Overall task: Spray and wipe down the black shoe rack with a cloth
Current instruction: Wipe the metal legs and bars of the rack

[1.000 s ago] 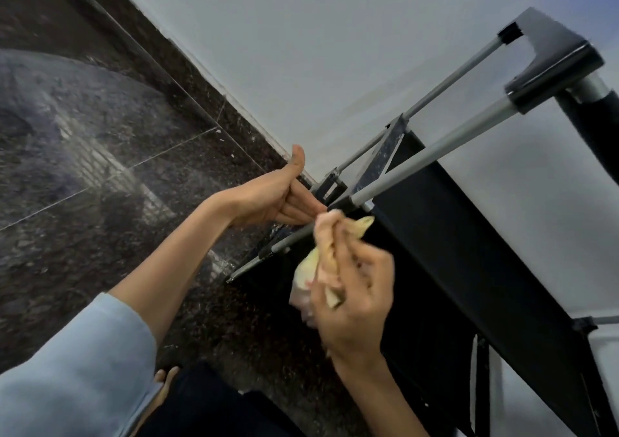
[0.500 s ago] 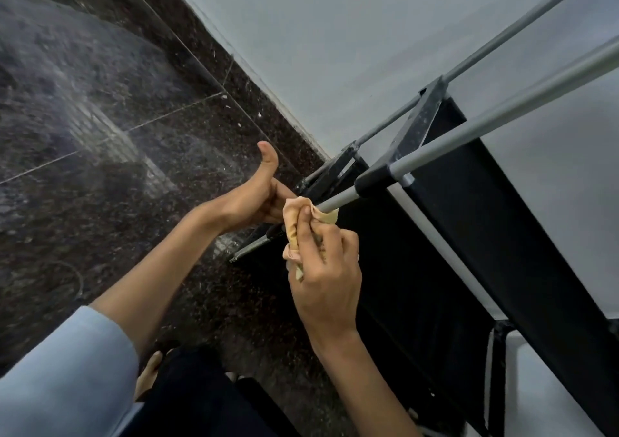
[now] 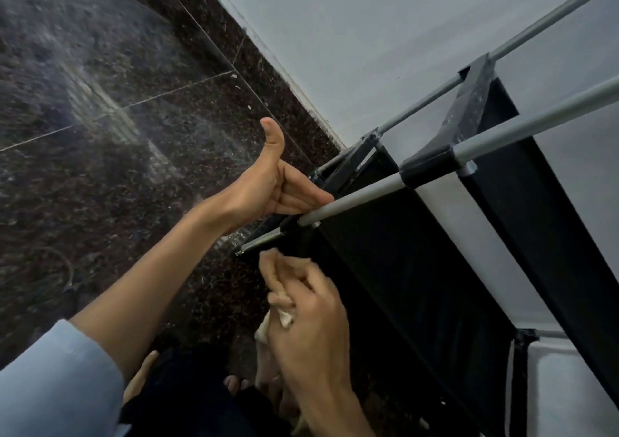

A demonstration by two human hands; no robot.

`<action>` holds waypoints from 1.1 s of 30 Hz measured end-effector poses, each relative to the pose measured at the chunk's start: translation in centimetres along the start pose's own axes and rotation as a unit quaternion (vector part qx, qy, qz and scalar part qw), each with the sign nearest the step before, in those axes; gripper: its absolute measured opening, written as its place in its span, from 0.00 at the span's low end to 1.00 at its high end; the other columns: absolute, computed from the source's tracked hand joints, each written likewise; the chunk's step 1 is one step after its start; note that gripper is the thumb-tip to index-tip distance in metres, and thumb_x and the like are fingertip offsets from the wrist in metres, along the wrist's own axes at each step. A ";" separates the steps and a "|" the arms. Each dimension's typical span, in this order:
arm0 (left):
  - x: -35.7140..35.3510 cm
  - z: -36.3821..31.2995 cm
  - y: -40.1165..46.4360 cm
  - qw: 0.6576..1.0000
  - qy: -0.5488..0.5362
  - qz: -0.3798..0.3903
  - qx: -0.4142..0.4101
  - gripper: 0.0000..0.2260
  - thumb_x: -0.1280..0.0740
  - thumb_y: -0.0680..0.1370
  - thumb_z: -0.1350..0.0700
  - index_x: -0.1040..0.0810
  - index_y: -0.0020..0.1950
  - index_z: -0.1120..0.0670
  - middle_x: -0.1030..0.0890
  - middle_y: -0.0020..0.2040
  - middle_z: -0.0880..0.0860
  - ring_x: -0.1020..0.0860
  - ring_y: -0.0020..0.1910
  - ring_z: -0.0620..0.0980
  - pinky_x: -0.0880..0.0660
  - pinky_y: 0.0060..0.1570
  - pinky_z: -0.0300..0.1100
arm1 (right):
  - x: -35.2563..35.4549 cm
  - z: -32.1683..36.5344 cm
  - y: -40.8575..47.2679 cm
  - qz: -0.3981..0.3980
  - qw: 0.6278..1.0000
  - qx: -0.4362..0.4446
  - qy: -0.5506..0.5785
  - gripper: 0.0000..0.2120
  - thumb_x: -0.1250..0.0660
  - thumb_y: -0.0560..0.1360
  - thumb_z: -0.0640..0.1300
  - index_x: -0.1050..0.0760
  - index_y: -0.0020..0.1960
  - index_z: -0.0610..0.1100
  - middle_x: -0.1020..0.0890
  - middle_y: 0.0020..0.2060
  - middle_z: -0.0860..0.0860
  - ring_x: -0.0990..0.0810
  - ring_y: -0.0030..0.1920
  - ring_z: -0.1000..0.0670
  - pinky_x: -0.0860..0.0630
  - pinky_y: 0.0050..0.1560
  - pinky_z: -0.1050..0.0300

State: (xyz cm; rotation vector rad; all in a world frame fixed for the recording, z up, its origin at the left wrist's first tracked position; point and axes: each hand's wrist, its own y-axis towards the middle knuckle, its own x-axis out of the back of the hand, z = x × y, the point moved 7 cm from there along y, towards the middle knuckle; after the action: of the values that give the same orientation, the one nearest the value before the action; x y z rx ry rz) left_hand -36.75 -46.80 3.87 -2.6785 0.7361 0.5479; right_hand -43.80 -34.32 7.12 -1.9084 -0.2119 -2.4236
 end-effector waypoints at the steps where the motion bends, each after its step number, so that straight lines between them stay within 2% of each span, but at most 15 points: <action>1: 0.5 0.3 0.0 0.999 -0.013 -0.030 -0.007 0.49 0.74 0.73 0.35 0.14 0.38 0.54 0.15 0.43 0.56 0.17 0.48 0.52 0.26 0.59 0.48 | 1.0 0.3 -0.2 -0.058 0.998 0.021 -0.003 0.18 0.39 0.72 0.46 0.21 0.60 0.51 0.28 0.49 0.60 0.26 0.44 0.54 0.30 0.44 0.68; 3: 1.6 1.3 -0.2 0.995 -0.031 -0.089 -0.015 0.48 0.72 0.74 0.35 0.14 0.37 0.55 0.15 0.43 0.56 0.17 0.48 0.52 0.25 0.57 0.47 | 2.2 0.4 0.3 -0.163 0.985 0.055 -0.027 0.19 0.38 0.72 0.44 0.21 0.62 0.44 0.27 0.49 0.55 0.29 0.44 0.52 0.33 0.47 0.67; 5: 2.3 2.6 -0.4 0.992 -0.039 -0.121 -0.004 0.47 0.71 0.75 0.35 0.14 0.35 0.54 0.15 0.43 0.56 0.17 0.46 0.51 0.25 0.53 0.45 | 2.0 0.3 1.3 -0.224 0.967 0.094 -0.083 0.16 0.35 0.75 0.41 0.22 0.62 0.40 0.25 0.52 0.51 0.28 0.47 0.50 0.29 0.50 0.62; 7: 2.5 3.7 -0.7 0.991 -0.045 -0.124 0.011 0.46 0.69 0.75 0.34 0.14 0.36 0.54 0.15 0.43 0.56 0.17 0.46 0.52 0.24 0.52 0.45 | 0.2 -0.2 2.1 -0.231 0.951 0.142 -0.146 0.15 0.31 0.75 0.39 0.21 0.61 0.40 0.25 0.53 0.51 0.27 0.48 0.47 0.25 0.49 0.57; 10: 2.8 4.4 -0.9 0.991 -0.040 -0.125 0.019 0.46 0.69 0.75 0.33 0.14 0.36 0.54 0.15 0.45 0.56 0.17 0.48 0.52 0.24 0.54 0.47 | -4.1 -1.6 1.9 -0.161 0.947 0.188 -0.203 0.15 0.31 0.74 0.37 0.20 0.60 0.41 0.19 0.47 0.50 0.23 0.45 0.44 0.22 0.42 0.53; 12: 3.0 4.5 -1.0 0.992 -0.032 -0.125 0.016 0.46 0.69 0.75 0.33 0.14 0.36 0.53 0.15 0.45 0.56 0.17 0.49 0.51 0.24 0.54 0.47 | -6.6 -3.3 1.5 -0.095 0.965 0.147 -0.195 0.17 0.29 0.70 0.39 0.20 0.59 0.43 0.18 0.47 0.50 0.20 0.45 0.46 0.22 0.36 0.55; 14: 3.2 4.6 -1.0 0.992 -0.020 -0.121 0.016 0.46 0.69 0.75 0.34 0.14 0.36 0.53 0.15 0.45 0.55 0.17 0.48 0.50 0.24 0.53 0.45 | -7.6 -4.8 0.5 -0.071 0.980 0.094 -0.158 0.22 0.23 0.64 0.39 0.20 0.58 0.43 0.18 0.48 0.51 0.22 0.46 0.48 0.22 0.36 0.57; 16: 3.4 4.9 -1.0 0.993 -0.002 -0.119 0.022 0.46 0.69 0.75 0.34 0.14 0.37 0.53 0.15 0.45 0.55 0.17 0.48 0.49 0.24 0.51 0.44 | -7.0 -5.0 -0.9 -0.115 0.982 0.105 -0.110 0.20 0.26 0.67 0.38 0.20 0.59 0.41 0.19 0.50 0.50 0.25 0.48 0.49 0.22 0.43 0.56; 19: 3.7 5.1 -0.9 0.991 0.027 -0.123 0.034 0.46 0.70 0.75 0.34 0.14 0.36 0.52 0.15 0.44 0.55 0.16 0.47 0.50 0.24 0.49 0.43 | -3.6 -2.6 -2.1 -0.231 0.962 0.142 -0.039 0.16 0.36 0.75 0.40 0.22 0.61 0.39 0.24 0.52 0.49 0.25 0.49 0.46 0.25 0.52 0.55; 22: 3.6 4.8 -0.8 0.991 0.047 -0.119 0.034 0.46 0.70 0.75 0.34 0.14 0.36 0.52 0.15 0.42 0.56 0.16 0.45 0.51 0.23 0.50 0.44 | -1.9 -0.8 0.1 -0.288 0.944 0.160 -0.039 0.16 0.35 0.77 0.40 0.25 0.64 0.39 0.26 0.55 0.48 0.24 0.51 0.44 0.27 0.56 0.53; 24: 3.5 4.5 -0.7 0.992 0.048 -0.107 0.034 0.46 0.70 0.75 0.34 0.14 0.36 0.52 0.15 0.42 0.57 0.17 0.45 0.52 0.23 0.50 0.44 | -2.5 -1.1 1.7 -0.278 0.943 0.169 -0.076 0.16 0.32 0.75 0.39 0.23 0.63 0.40 0.27 0.55 0.49 0.25 0.51 0.44 0.26 0.55 0.51; 26: 3.5 4.5 -0.6 0.993 0.051 -0.100 0.039 0.47 0.70 0.74 0.34 0.14 0.36 0.53 0.15 0.42 0.56 0.16 0.45 0.51 0.23 0.49 0.43 | -4.8 -2.4 2.0 -0.224 0.952 0.175 -0.114 0.14 0.34 0.76 0.38 0.21 0.61 0.41 0.25 0.54 0.49 0.25 0.51 0.44 0.24 0.52 0.51; 29: 3.7 4.6 -0.6 0.992 0.067 -0.098 0.039 0.47 0.71 0.74 0.34 0.14 0.40 0.54 0.15 0.42 0.54 0.16 0.44 0.48 0.24 0.45 0.38 | -7.7 -5.2 0.6 -0.130 0.984 0.101 -0.069 0.16 0.31 0.72 0.38 0.21 0.60 0.43 0.21 0.52 0.50 0.24 0.50 0.48 0.21 0.45 0.52; 31: 3.8 4.7 -0.5 0.992 0.071 -0.097 0.040 0.46 0.71 0.74 0.35 0.15 0.42 0.55 0.15 0.42 0.53 0.16 0.44 0.47 0.24 0.44 0.37 | -7.4 -5.8 -0.4 -0.123 0.988 0.091 -0.031 0.17 0.34 0.72 0.40 0.21 0.60 0.42 0.22 0.52 0.50 0.24 0.50 0.49 0.20 0.46 0.53; 33: 3.9 4.9 -0.3 0.992 0.075 -0.097 0.043 0.47 0.71 0.74 0.35 0.15 0.42 0.55 0.15 0.42 0.52 0.16 0.44 0.46 0.25 0.44 0.37 | -5.4 -4.7 -1.2 -0.165 0.979 0.122 -0.020 0.17 0.37 0.73 0.41 0.22 0.60 0.40 0.24 0.52 0.48 0.23 0.50 0.46 0.22 0.50 0.53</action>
State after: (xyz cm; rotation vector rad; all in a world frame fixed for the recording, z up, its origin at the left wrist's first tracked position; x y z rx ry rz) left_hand -34.82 -46.27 -2.03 -2.6933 0.5155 0.2628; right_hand -47.17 -34.01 0.71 -1.9391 -0.8494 -2.4045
